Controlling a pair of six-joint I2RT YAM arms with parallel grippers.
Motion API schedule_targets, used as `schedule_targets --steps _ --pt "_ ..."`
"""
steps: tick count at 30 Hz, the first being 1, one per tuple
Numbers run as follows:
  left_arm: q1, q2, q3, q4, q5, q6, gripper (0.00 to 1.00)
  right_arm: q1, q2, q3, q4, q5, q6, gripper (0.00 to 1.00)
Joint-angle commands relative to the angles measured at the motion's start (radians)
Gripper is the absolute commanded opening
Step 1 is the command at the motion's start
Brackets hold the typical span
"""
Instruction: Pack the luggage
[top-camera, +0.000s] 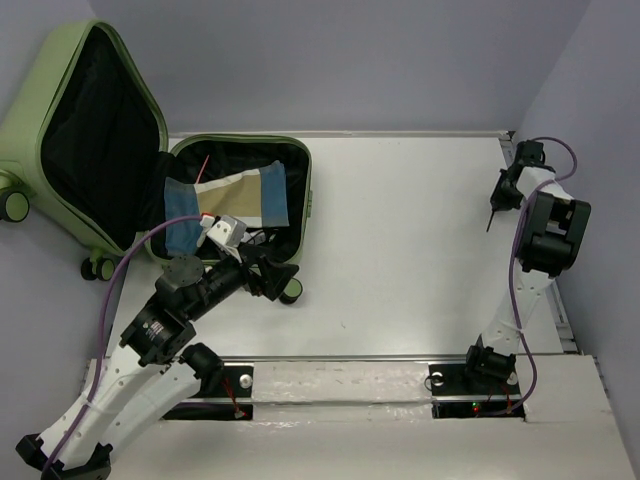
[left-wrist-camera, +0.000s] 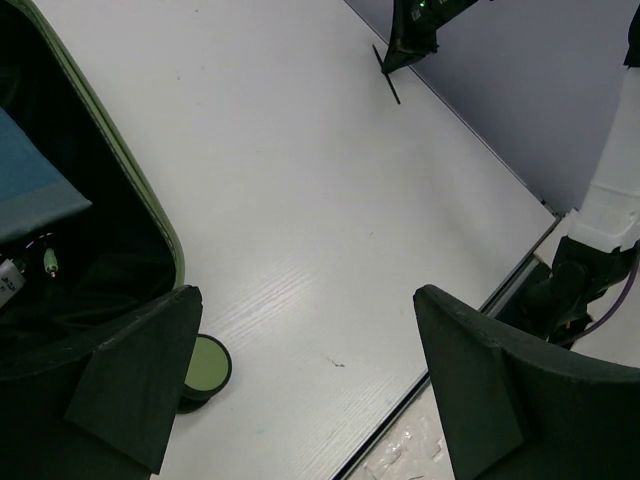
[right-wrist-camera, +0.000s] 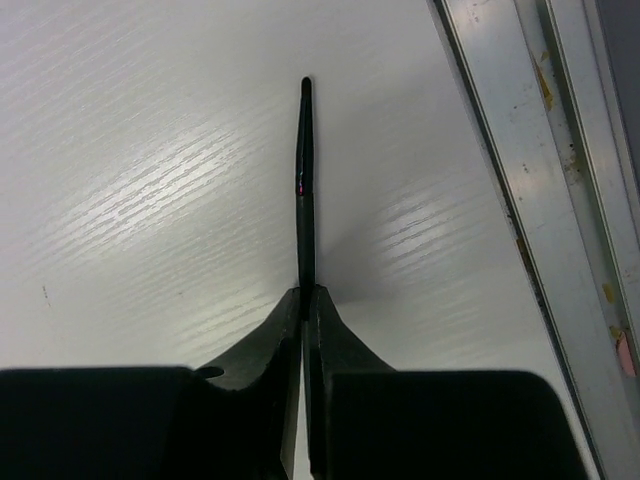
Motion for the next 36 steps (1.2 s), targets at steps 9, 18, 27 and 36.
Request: schedule_targets --steps 9,18,27,36 --pt "0.019 -0.001 0.005 0.024 -0.039 0.007 0.99 0.252 -0.340 -0.237 0.145 -0.169 0.150 0.07" --pt "0.063 0.081 0.038 -0.054 -0.293 -0.033 0.99 0.708 -0.464 -0.201 0.315 -0.209 0.332 0.07" --pt "0.066 0.196 0.269 -0.191 -0.703 -0.067 0.99 0.961 -0.076 0.249 0.500 -0.423 0.539 0.74" --pt "0.211 0.325 0.487 -0.399 -1.030 -0.098 0.99 0.961 -0.296 -0.111 0.541 -0.374 0.394 0.84"
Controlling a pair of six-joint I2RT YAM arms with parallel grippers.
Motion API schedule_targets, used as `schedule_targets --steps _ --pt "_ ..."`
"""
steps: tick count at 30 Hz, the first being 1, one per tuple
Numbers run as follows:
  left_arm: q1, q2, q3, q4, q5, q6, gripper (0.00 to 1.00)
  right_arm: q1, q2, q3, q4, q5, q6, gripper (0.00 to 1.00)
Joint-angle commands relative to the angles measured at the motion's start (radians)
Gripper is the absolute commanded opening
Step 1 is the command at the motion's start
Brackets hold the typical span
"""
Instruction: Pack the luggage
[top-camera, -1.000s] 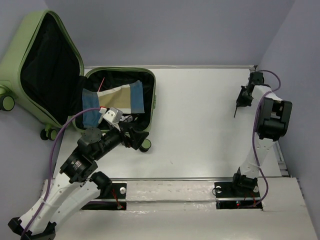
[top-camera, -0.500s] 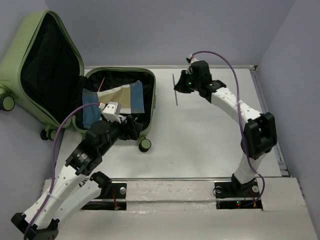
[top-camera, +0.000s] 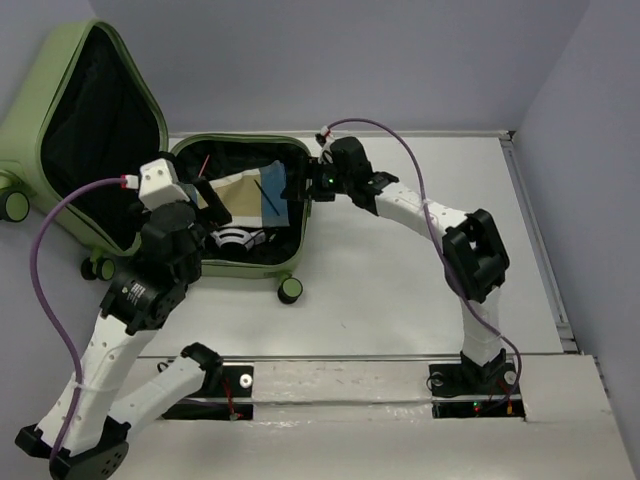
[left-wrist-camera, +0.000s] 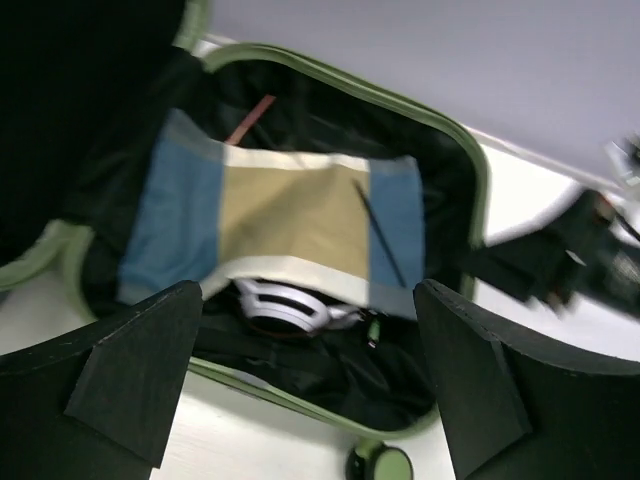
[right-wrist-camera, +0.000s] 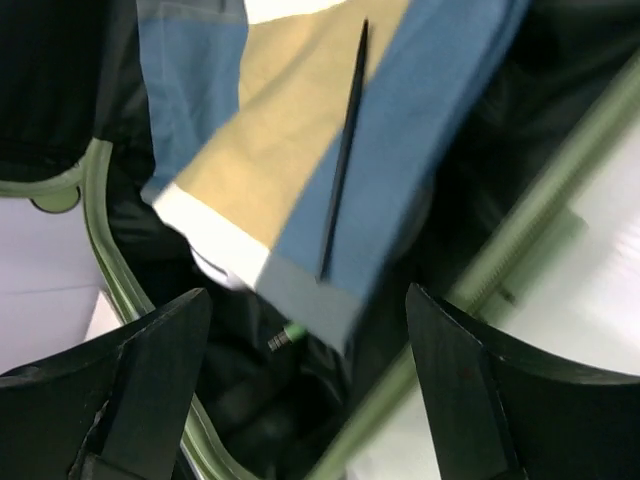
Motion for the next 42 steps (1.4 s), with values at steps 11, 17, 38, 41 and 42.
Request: schedule_targets --steps 11,17,38,41,42 --pt "0.660 0.074 -0.050 0.083 -0.283 0.083 0.99 -0.065 -0.439 -0.502 0.270 -0.102 -0.056 0.94" --pt "0.759 0.203 -0.037 0.159 -0.301 0.096 0.98 -0.111 -0.417 -0.524 0.268 -0.144 -0.084 1.00" --pt "0.638 0.338 -0.056 0.342 -0.422 0.253 0.06 -0.030 0.028 -0.123 0.033 0.086 -0.138 0.45" --pt "0.502 0.289 -0.129 0.385 -0.490 0.284 0.06 -0.030 0.038 -0.125 0.035 0.093 -0.124 0.13" --pt "0.456 0.275 -0.145 0.385 -0.505 0.282 0.06 -0.030 0.040 -0.126 0.035 0.091 -0.121 0.07"
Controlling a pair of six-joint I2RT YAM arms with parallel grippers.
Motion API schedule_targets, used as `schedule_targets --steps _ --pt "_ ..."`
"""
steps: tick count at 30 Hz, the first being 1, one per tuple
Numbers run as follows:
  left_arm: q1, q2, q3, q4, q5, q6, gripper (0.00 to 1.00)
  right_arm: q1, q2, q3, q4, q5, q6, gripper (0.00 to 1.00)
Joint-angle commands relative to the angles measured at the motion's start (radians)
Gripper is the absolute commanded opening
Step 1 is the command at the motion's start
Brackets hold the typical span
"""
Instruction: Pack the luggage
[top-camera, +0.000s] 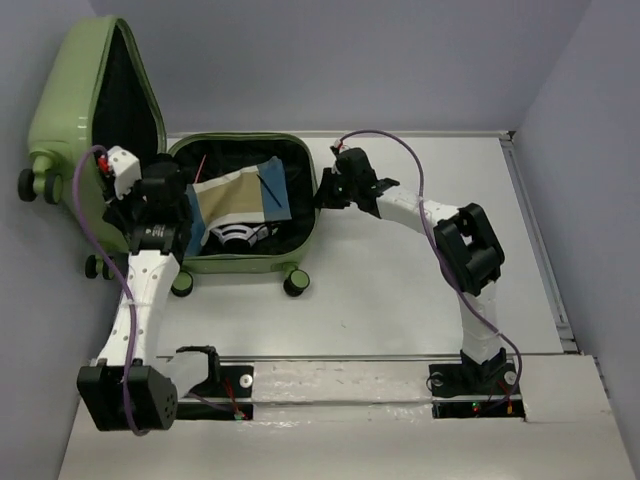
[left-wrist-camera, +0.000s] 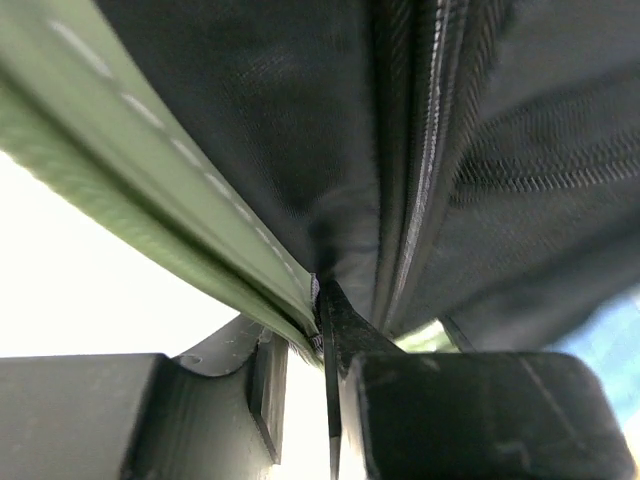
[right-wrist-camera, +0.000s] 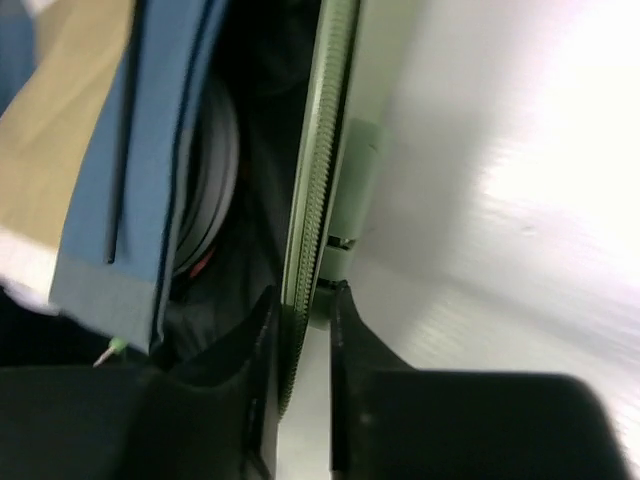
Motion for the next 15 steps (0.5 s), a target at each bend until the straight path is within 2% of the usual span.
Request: schedule_targets --steps 1,3,4,6,7,8,10,11,13,14,15 --pt "-0.273 -0.087 -0.096 0.078 -0.076 0.023 0.06 0.019 0.033 0.025 0.048 -0.028 -0.027 0.07" --pt "-0.369 -0.141 -0.139 0.064 -0.082 -0.012 0.06 0.019 0.030 0.014 0.057 -0.031 -0.019 0.07" --pt "-0.478 -0.157 -0.153 0.059 -0.083 -0.021 0.06 0.019 0.027 0.011 0.061 -0.031 -0.013 0.07" --pt "-0.606 -0.194 -0.167 0.003 -0.111 -0.084 0.06 0.019 0.018 -0.001 0.068 -0.033 -0.010 0.07" --pt "-0.772 -0.205 -0.171 -0.008 -0.148 -0.095 0.06 0.019 0.015 -0.004 0.069 -0.031 -0.010 0.07" --pt "-0.864 -0.216 -0.185 -0.010 -0.183 -0.095 0.06 0.019 0.009 -0.009 0.069 -0.031 -0.010 0.07" --pt "-1.016 -0.210 -0.167 -0.039 -0.228 -0.150 0.06 0.019 -0.003 -0.021 0.069 -0.022 -0.016 0.07" --pt "-1.139 -0.187 -0.136 -0.066 -0.226 -0.170 0.06 0.019 -0.022 -0.047 0.069 -0.005 -0.021 0.07" --pt "-1.238 -0.146 -0.086 -0.077 -0.199 -0.194 0.06 -0.001 -0.048 -0.081 0.071 -0.005 -0.030 0.07" --pt "-1.281 -0.094 -0.055 -0.082 -0.189 -0.194 0.09 -0.032 -0.063 -0.104 0.069 -0.011 -0.031 0.07" --pt "-1.361 -0.067 0.009 -0.082 -0.180 -0.190 0.21 -0.050 -0.097 -0.153 0.069 -0.017 -0.034 0.07"
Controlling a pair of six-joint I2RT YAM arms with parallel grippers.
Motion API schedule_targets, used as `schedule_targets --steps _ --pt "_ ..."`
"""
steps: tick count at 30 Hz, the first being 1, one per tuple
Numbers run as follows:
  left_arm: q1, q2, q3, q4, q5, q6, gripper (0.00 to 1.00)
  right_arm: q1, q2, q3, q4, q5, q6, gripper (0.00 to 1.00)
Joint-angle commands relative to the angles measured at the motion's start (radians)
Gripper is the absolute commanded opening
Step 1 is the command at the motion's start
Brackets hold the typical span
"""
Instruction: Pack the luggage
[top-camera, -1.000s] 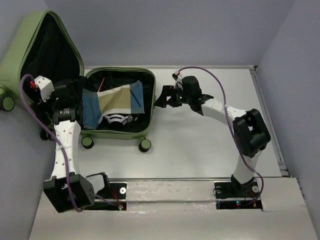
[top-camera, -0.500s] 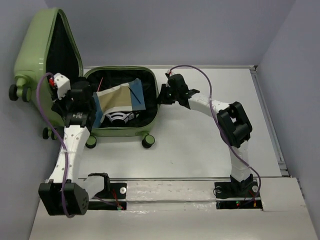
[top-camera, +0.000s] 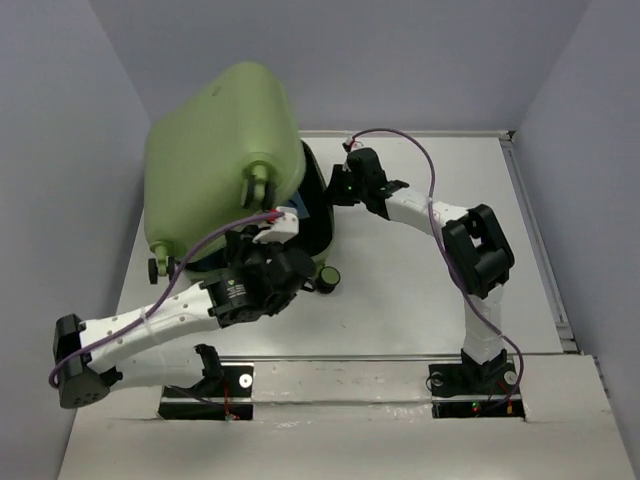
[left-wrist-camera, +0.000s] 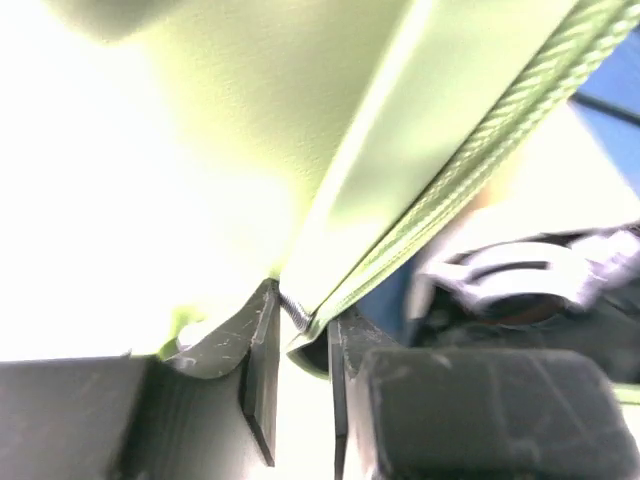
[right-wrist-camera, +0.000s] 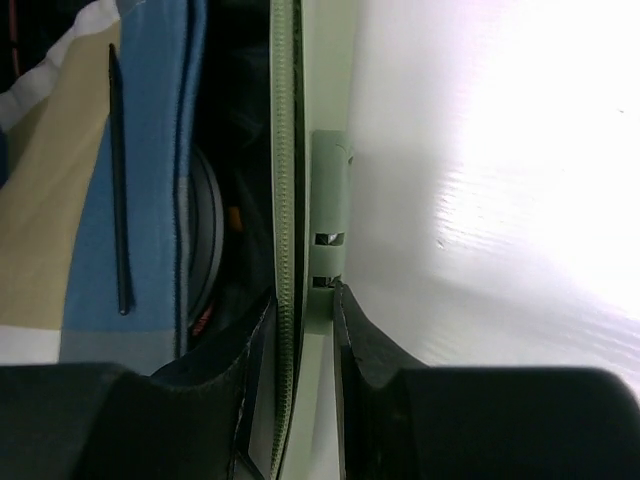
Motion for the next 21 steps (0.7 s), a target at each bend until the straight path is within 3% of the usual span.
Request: schedule_targets --steps 1,2,3,5,8,10,11,12,13,15,16,18,19,21 --pt "-0.266 0.112 0.221 0.188 0.207 -0.197 0.38 -0.036 -0.089 -0.137 0.013 -0.157 -0.049 0.07" --pt "-0.306 0.138 0.255 0.196 0.221 -0.177 0.58 -0.056 -0.108 -0.160 0.012 -0.171 -0.065 0.07" --pt "-0.385 0.182 0.323 0.235 0.237 -0.104 0.85 -0.098 -0.144 -0.206 0.009 -0.194 -0.087 0.07" --pt "-0.464 0.231 0.428 0.321 0.239 -0.048 0.97 -0.148 -0.180 -0.246 -0.008 -0.232 -0.111 0.07" --pt "-0.489 0.270 0.595 0.358 0.407 -0.015 0.98 -0.252 -0.236 -0.283 -0.054 -0.252 -0.157 0.07" --pt "-0.480 0.284 0.653 0.383 0.460 0.021 0.98 -0.283 -0.266 -0.297 -0.071 -0.252 -0.172 0.15" --pt "-0.467 0.297 0.678 0.391 0.474 0.030 0.99 -0.295 -0.286 -0.297 -0.082 -0.257 -0.177 0.26" --pt "-0.446 0.305 0.734 0.382 0.503 0.024 0.99 -0.306 -0.295 -0.289 -0.095 -0.252 -0.181 0.51" --pt "-0.412 0.319 0.784 0.344 0.565 -0.002 0.99 -0.315 -0.303 -0.277 -0.132 -0.239 -0.190 0.61" --pt "-0.281 0.360 0.885 0.244 0.604 -0.046 0.99 -0.330 -0.341 -0.227 -0.167 -0.184 -0.198 0.77" --pt "-0.222 0.368 0.905 0.225 0.671 -0.062 0.99 -0.346 -0.359 -0.205 -0.184 -0.173 -0.204 0.80" --pt "-0.011 0.374 0.919 0.207 0.760 -0.115 0.97 -0.355 -0.423 -0.126 -0.237 -0.148 -0.216 0.83" --pt "0.075 0.380 0.931 0.199 0.899 -0.134 0.97 -0.355 -0.448 -0.099 -0.252 -0.144 -0.221 0.86" --pt "0.292 0.420 0.965 0.175 0.963 -0.157 0.96 -0.355 -0.532 -0.052 -0.272 -0.162 -0.215 0.86"
